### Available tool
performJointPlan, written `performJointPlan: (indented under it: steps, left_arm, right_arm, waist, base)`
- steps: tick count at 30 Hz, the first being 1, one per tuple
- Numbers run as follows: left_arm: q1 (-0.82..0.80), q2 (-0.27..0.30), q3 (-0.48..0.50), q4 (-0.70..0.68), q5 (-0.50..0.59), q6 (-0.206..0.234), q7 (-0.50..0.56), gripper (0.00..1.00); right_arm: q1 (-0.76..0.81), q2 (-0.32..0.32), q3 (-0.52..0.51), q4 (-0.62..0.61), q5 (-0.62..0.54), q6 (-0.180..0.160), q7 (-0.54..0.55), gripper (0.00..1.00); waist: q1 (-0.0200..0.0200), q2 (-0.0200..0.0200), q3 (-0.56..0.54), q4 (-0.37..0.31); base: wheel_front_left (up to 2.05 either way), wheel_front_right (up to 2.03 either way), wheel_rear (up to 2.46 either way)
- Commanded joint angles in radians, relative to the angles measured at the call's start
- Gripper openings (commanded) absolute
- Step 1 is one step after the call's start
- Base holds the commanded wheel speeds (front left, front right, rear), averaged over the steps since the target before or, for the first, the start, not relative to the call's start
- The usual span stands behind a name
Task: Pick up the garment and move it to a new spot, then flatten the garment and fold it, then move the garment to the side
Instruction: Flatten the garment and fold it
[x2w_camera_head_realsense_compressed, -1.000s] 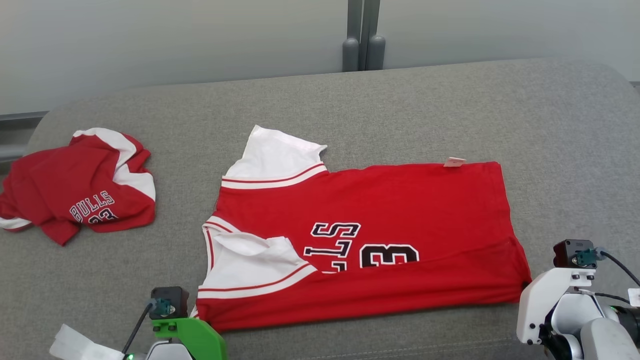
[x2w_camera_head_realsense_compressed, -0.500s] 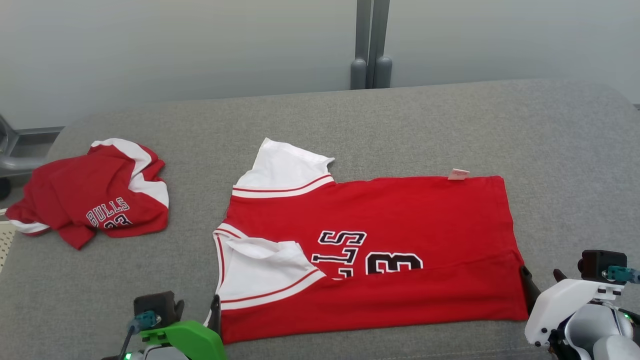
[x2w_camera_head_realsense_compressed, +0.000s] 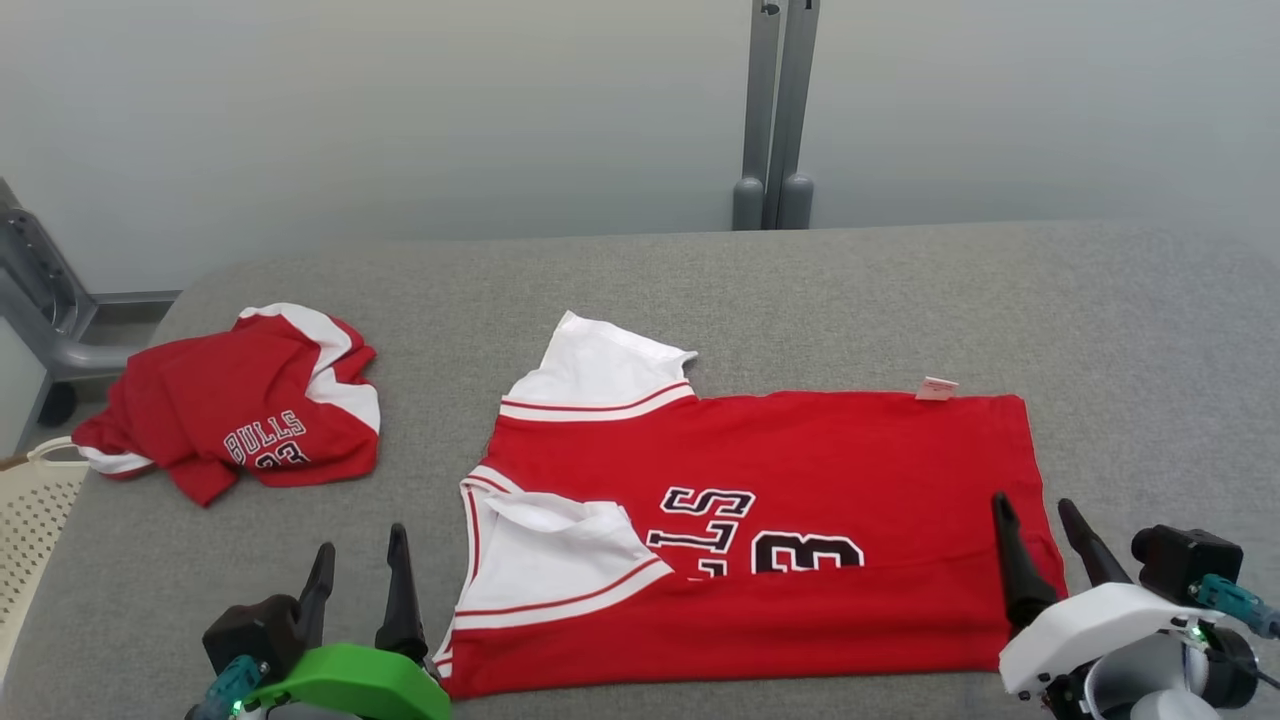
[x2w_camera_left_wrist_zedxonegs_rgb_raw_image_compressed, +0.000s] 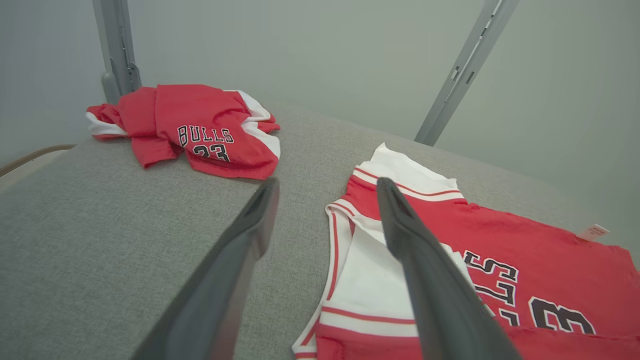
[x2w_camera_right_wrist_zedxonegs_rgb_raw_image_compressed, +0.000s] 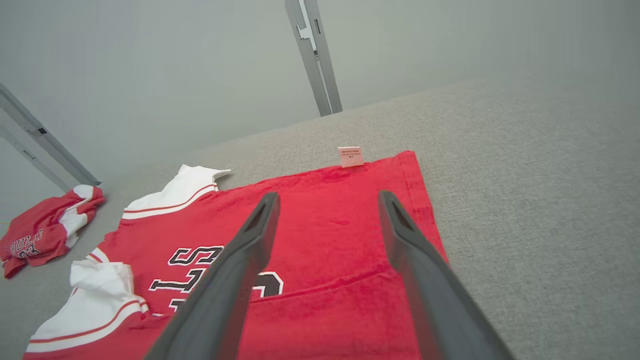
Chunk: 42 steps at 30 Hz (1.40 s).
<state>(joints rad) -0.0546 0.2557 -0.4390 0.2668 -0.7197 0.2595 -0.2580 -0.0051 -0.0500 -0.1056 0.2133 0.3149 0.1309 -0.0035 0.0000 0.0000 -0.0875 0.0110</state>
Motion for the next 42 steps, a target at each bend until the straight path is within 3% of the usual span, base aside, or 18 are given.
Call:
performJointPlan:
  steps: [1, 6, 12, 22, 32, 42]
  left_arm:
    - [0.024, -0.011, 0.029, -0.015, 0.028, -0.02, -0.008, 1.0]
    - [0.077, -0.013, 0.082, -0.046, 0.115, -0.081, -0.007, 1.0]
    - [0.119, 0.005, 0.113, -0.056, 0.157, -0.112, -0.007, 1.0]
    - [0.18, 0.009, 0.186, -0.051, 0.153, -0.106, -0.008, 1.0]
    - [0.134, 0.025, 0.171, -0.01, 0.168, -0.144, -0.008, 1.0]
    - [0.121, 0.018, 0.16, -0.003, 0.167, -0.14, -0.003, 1.0]
  right_arm:
    - [0.014, -0.002, 0.026, 0.004, 0.017, 0.0, -0.036, 1.0]
    - [0.034, -0.002, 0.088, 0.018, 0.015, 0.0, -0.108, 1.0]
    - [0.043, -0.002, 0.135, 0.016, -0.026, 0.0, -0.138, 1.0]
    - [0.043, -0.002, 0.126, 0.016, -0.032, 0.0, -0.15, 1.0]
    - [0.033, -0.002, 0.112, 0.052, -0.054, 0.0, -0.164, 1.0]
    - [0.018, -0.002, 0.115, 0.063, -0.057, 0.0, -0.162, 1.0]
  waist:
    - [0.0, 0.0, -0.017, 0.011]
    - [0.0, 0.0, -0.04, 0.021]
    - [0.0, 0.0, -0.051, 0.029]
    - [0.0, 0.0, -0.055, 0.06]
    - [0.0, 0.0, -0.03, 0.057]
    - [0.0, 0.0, -0.007, 0.041]
  base:
    - [0.0, 0.0, 0.0]
    - [0.0, 0.0, 0.0]
    - [0.0, 0.0, 0.0]
    - [0.0, 0.0, 0.0]
    - [0.0, 0.0, 0.0]
    - [0.0, 0.0, 0.0]
